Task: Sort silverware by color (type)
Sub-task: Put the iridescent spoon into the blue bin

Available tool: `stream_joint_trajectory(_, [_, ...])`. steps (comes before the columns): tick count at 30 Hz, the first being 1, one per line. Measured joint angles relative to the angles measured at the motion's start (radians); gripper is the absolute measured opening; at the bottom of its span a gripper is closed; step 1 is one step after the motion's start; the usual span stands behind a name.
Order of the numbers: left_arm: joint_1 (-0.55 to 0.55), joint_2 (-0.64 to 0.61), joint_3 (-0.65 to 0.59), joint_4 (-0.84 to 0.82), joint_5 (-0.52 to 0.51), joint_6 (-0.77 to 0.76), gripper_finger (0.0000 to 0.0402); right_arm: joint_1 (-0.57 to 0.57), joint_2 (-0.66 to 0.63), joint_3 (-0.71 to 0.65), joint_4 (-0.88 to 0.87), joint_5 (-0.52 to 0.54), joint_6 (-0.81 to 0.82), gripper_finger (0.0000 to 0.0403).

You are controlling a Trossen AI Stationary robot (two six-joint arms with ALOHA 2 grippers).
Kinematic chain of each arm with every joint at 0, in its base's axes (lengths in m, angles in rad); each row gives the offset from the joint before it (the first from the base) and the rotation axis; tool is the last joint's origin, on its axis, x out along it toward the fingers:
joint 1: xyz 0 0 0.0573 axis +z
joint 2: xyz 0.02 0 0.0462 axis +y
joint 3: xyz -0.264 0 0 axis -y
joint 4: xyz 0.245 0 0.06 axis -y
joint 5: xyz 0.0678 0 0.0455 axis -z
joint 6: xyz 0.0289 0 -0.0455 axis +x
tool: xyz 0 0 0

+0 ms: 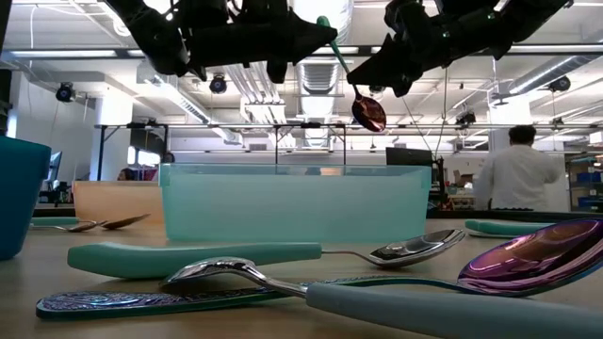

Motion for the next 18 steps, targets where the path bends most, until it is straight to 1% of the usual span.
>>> stream_joint_trajectory(6, [0.018, 0.0, 0.0, -0.008, 0.002, 0.002, 0.0001, 0.0, -0.002, 0.0, -0.001, 0.013, -0.013, 0.0088])
stream_joint_trajectory(8, [0.03, 0.0, 0.0, -0.016, 0.002, 0.002, 0.0001, 0.0, -0.007, 0.0, -0.005, 0.043, -0.013, 0.0111])
stream_joint_trajectory(11, [0.051, 0.0, 0.0, -0.046, 0.002, 0.005, 0.0001, 0.0, -0.019, 0.0, -0.005, 0.117, 0.007, 0.0138])
stream_joint_trajectory(14, [0.07, 0.0, -0.001, -0.105, 0.002, -0.009, 0.0, -0.003, -0.038, 0.0, -0.007, 0.184, 0.032, 0.0153])
stream_joint_trajectory(18, [0.071, 0.0, -0.001, -0.191, 0.005, -0.066, 0.0, -0.003, -0.07, 0.0, -0.054, 0.189, 0.033, 0.0156])
